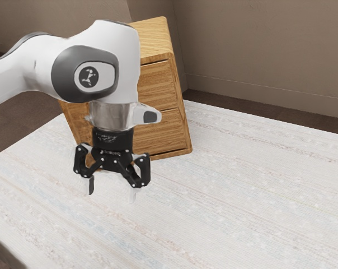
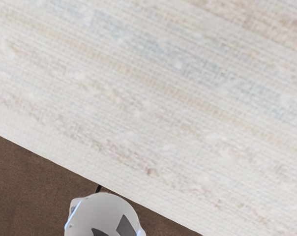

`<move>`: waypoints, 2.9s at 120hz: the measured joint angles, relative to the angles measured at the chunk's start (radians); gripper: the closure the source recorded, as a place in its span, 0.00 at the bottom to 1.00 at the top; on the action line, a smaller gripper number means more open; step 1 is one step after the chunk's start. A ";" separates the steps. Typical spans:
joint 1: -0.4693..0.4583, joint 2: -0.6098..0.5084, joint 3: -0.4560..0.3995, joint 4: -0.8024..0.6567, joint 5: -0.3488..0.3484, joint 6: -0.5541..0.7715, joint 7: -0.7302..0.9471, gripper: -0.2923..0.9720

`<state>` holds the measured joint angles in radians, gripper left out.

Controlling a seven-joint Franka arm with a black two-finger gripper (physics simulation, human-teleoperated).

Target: Pull the drawer handle with one arm to open the drawer

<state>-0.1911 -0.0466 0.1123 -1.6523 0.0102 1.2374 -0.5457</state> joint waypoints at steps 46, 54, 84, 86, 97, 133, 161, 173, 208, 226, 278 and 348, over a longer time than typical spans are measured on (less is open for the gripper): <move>-0.012 -0.065 0.002 0.148 0.064 0.312 -0.527 0.23; 0.030 -0.059 0.019 0.170 0.102 0.332 -0.604 0.23; -0.026 -0.051 0.190 0.126 0.098 0.490 -0.912 0.23; -0.030 -0.051 0.200 0.124 0.098 0.499 -0.929 0.23; -0.040 -0.051 0.231 0.098 0.098 0.554 -1.013 0.23; -0.136 -0.047 0.339 0.048 0.102 0.704 -1.239 0.23; -0.127 -0.016 0.354 0.049 0.104 0.766 -1.362 0.23; -0.113 -0.015 0.357 0.046 0.104 0.784 -1.399 0.23; -0.062 0.026 0.355 0.054 0.103 0.811 -1.468 0.23; -0.046 0.050 0.352 0.056 0.100 0.834 -1.476 0.23; -0.026 0.069 0.344 0.051 0.093 0.876 -1.483 0.43; -0.112 -0.140 0.348 -0.181 0.101 0.895 -1.501 0.74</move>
<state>-0.3032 -0.1863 0.4604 -1.8338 0.1115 2.1327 -2.0462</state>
